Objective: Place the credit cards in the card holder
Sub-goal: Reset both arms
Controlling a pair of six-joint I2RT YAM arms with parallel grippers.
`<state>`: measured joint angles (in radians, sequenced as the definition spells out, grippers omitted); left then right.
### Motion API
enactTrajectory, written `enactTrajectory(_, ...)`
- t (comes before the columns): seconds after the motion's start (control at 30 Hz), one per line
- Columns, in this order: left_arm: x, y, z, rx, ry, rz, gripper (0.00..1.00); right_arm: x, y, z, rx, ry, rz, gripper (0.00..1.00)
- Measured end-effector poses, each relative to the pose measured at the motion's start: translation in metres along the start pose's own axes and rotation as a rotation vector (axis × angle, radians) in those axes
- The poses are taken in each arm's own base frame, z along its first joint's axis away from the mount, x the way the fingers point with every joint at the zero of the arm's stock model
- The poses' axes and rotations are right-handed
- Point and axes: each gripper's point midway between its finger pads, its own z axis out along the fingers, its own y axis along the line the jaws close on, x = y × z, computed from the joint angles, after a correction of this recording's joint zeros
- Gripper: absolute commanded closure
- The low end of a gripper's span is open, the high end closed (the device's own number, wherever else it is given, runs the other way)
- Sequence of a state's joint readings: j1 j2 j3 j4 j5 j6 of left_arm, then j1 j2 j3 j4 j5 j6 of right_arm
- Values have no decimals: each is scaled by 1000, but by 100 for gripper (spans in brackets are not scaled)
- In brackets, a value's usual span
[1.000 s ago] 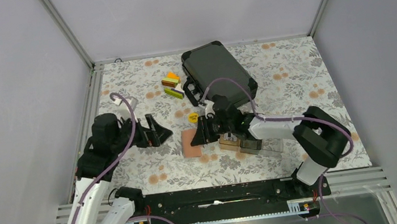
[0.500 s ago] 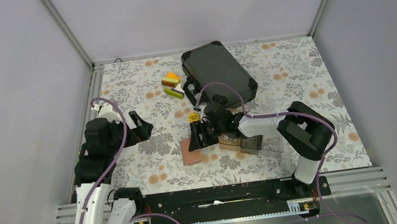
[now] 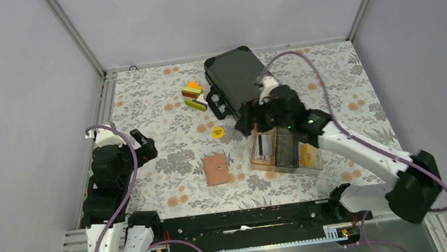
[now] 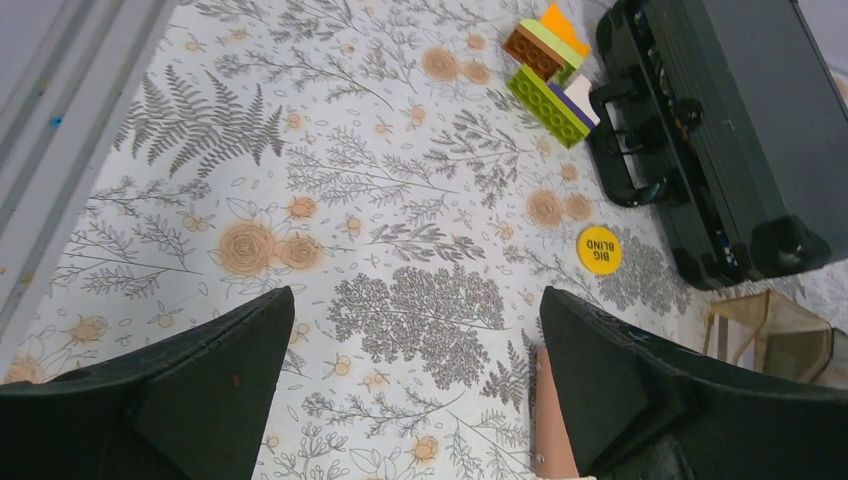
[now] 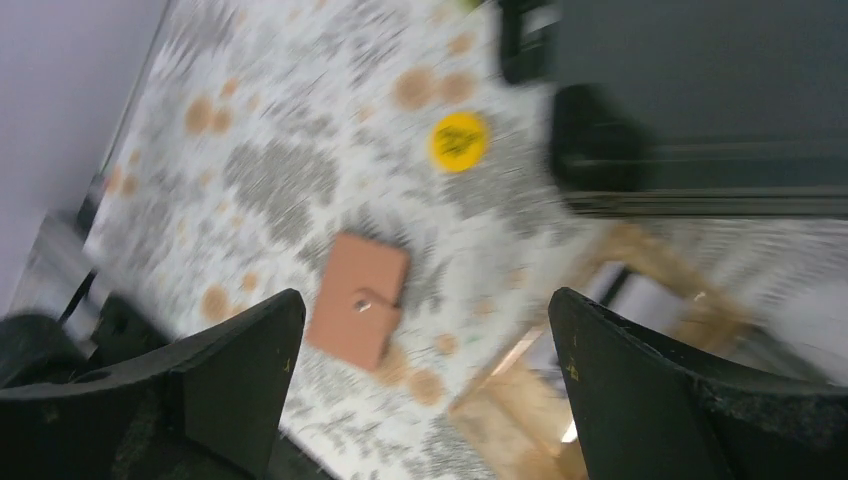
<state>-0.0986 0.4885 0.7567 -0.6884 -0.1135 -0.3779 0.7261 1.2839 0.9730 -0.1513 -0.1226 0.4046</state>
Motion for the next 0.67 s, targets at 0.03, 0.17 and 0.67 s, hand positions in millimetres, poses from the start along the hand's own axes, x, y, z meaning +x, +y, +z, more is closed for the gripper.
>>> enactTrajectory(0.03,-2,2,-1,-10,-10,-4,1,-10,-12,-10,34,-42,7,0)
enactTrajectory(0.17,-6,7,-3,-36,-40,-15,1,-29,-85,-53,244,-173,64,0)
enactTrajectory(0.67,-11,9,-8,-40,-78,-23,1,-13,-158,-131,545,-369,55,0)
